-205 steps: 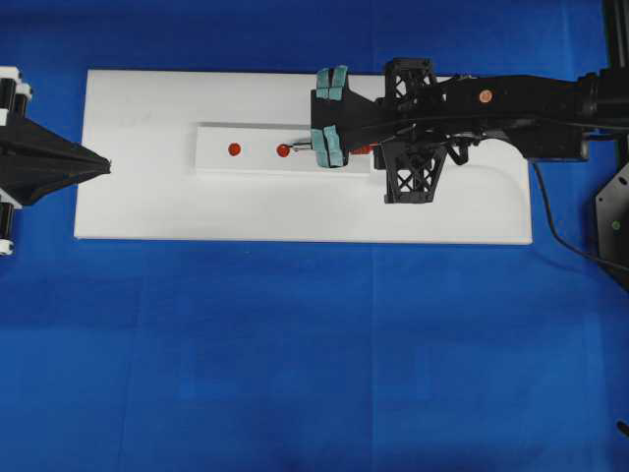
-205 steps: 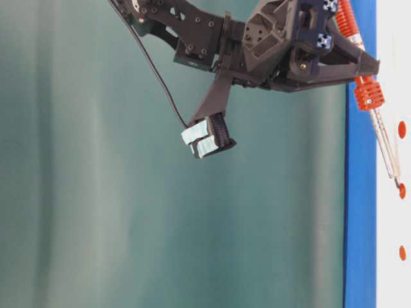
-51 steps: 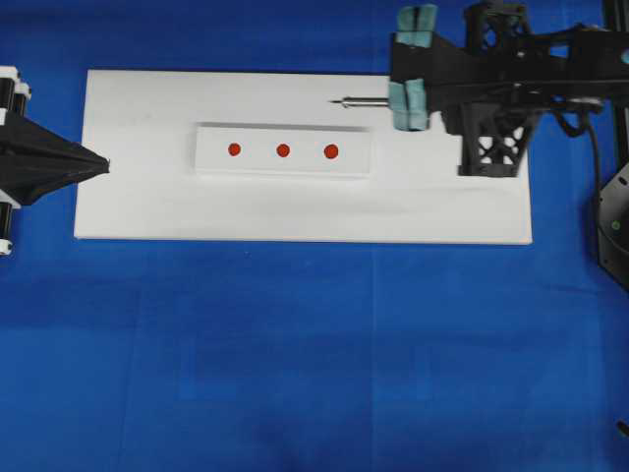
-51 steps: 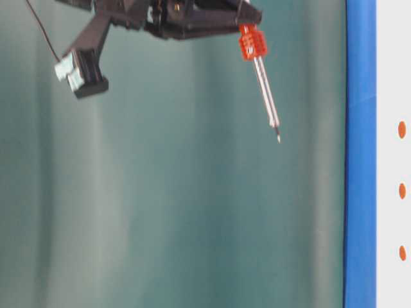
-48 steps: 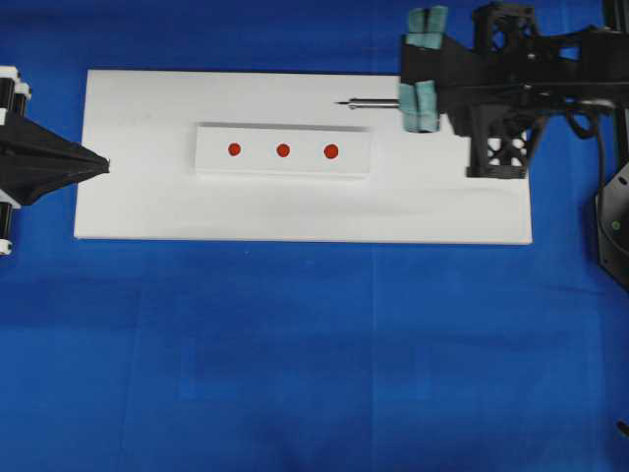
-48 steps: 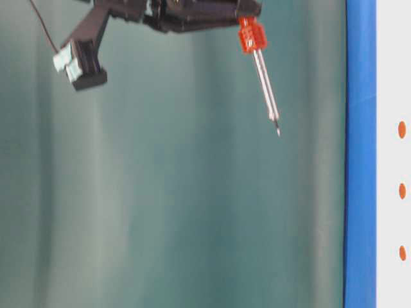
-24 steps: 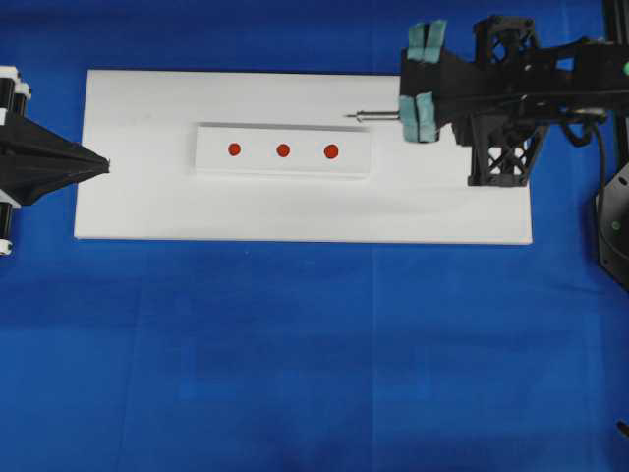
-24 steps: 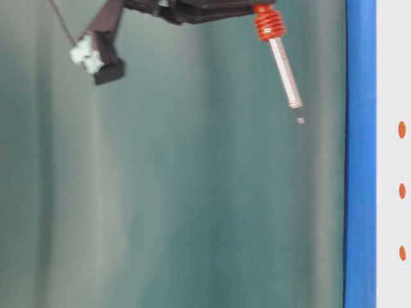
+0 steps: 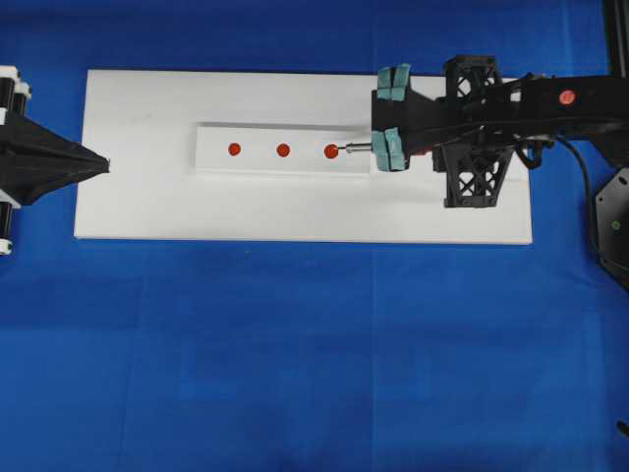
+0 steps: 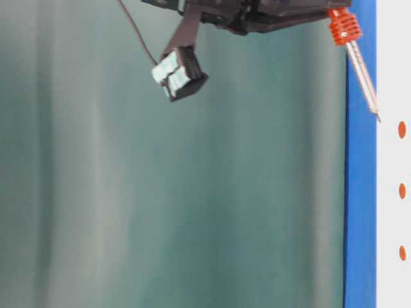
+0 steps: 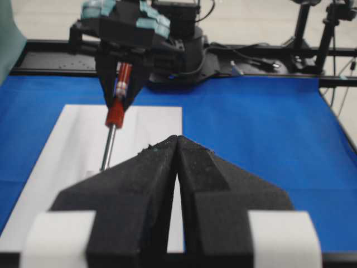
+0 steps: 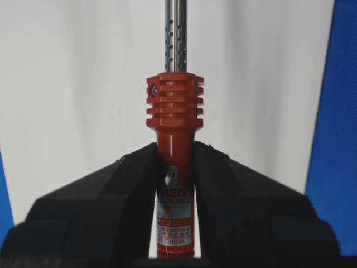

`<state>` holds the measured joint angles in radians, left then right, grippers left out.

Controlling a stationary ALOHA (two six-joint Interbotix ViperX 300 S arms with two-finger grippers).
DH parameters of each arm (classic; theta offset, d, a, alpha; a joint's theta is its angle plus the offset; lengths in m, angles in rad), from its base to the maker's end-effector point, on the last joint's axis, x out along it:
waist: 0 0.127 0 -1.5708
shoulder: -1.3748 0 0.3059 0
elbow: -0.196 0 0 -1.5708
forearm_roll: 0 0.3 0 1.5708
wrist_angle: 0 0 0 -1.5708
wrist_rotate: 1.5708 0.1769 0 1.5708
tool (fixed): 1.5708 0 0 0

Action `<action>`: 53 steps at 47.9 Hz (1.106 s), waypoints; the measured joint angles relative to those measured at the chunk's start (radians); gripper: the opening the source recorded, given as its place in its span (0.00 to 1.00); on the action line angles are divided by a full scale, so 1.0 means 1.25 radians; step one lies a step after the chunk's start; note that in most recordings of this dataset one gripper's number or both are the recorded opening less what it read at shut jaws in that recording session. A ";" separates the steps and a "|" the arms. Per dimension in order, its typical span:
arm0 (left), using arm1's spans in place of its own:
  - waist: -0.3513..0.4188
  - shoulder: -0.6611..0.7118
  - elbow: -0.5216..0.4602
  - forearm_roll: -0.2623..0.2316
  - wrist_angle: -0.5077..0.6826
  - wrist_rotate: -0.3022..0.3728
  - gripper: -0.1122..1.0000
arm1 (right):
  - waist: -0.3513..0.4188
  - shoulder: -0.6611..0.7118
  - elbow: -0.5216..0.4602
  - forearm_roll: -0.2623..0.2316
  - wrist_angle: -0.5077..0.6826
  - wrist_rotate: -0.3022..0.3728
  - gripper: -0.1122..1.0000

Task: Touch the tip of the soldering iron to the mark.
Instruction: 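Lower the iron tip onto the right red dot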

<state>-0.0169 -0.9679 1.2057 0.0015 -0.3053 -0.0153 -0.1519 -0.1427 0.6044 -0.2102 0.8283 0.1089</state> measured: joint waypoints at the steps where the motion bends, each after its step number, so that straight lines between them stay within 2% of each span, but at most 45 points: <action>1: 0.000 0.000 0.000 -0.001 0.000 0.000 0.10 | -0.001 0.002 0.000 0.000 -0.004 0.000 0.16; 16: 0.000 0.002 0.000 -0.001 -0.002 -0.001 0.10 | -0.013 0.038 0.002 0.000 -0.036 -0.001 0.16; 53: 0.000 0.002 0.000 0.000 -0.002 -0.001 0.10 | -0.015 0.040 0.007 0.000 -0.037 0.000 0.16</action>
<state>-0.0169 -0.9649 1.2057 0.0015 -0.3083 -0.0169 -0.1703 -0.0920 0.6136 -0.2102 0.7823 0.1089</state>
